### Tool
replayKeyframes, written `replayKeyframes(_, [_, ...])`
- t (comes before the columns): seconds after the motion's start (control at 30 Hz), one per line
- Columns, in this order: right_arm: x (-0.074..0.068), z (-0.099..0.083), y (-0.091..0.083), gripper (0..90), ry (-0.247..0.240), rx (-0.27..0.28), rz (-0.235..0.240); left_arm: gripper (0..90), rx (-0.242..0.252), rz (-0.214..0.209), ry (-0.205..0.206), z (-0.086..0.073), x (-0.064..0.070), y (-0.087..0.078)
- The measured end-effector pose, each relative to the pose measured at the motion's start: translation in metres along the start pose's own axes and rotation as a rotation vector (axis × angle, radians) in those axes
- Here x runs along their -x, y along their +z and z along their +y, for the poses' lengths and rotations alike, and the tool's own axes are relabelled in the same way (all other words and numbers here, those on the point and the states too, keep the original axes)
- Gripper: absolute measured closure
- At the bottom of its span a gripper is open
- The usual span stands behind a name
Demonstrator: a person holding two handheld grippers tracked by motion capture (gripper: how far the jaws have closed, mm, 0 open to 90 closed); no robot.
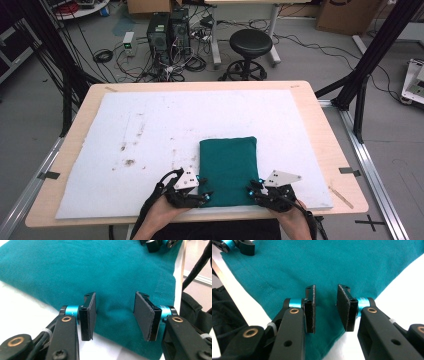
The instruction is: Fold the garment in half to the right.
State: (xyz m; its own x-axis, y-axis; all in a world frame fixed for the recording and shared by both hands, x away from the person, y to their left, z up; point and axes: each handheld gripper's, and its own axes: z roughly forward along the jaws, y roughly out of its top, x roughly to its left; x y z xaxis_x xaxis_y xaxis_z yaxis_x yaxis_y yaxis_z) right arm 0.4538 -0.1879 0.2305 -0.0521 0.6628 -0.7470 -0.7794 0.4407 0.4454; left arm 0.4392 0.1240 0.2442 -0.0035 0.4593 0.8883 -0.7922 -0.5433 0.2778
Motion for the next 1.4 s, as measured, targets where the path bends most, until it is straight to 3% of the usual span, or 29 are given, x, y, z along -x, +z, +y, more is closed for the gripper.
replayKeyframes(0.07, [0.001,-0.001,-0.001,69.4,0.010,-0.002,0.005,52.5,0.004,-0.005,-0.007,0.000,-0.001,0.000])
replayKeyframes(0.2, [0.004,0.000,-0.003,52.6,0.039,0.021,0.019,46.7,0.035,0.015,-0.012,0.003,-0.005,-0.006])
replayKeyframes(0.37, [0.012,0.002,-0.006,35.2,0.086,0.061,-0.025,34.4,0.092,0.081,-0.025,0.005,-0.014,-0.019])
replayKeyframes(0.5, [0.020,0.007,-0.011,19.7,0.119,0.114,-0.081,25.5,0.145,0.139,-0.066,0.002,-0.025,-0.035])
replayKeyframes(0.67, [0.029,0.014,-0.021,18.7,0.110,0.177,-0.129,21.8,0.197,0.205,-0.114,-0.006,-0.042,-0.058])
replayKeyframes(0.97, [0.055,0.021,-0.032,18.7,0.137,0.233,-0.219,21.6,0.201,0.352,-0.142,-0.028,-0.075,-0.102])
replayKeyframes(1.23, [0.081,0.018,-0.028,18.7,0.222,0.253,-0.269,22.0,0.238,0.488,-0.254,-0.052,-0.113,-0.144])
replayKeyframes(1.4, [0.087,0.015,-0.032,18.7,0.242,0.252,-0.275,22.0,0.233,0.531,-0.296,-0.068,-0.125,-0.158])
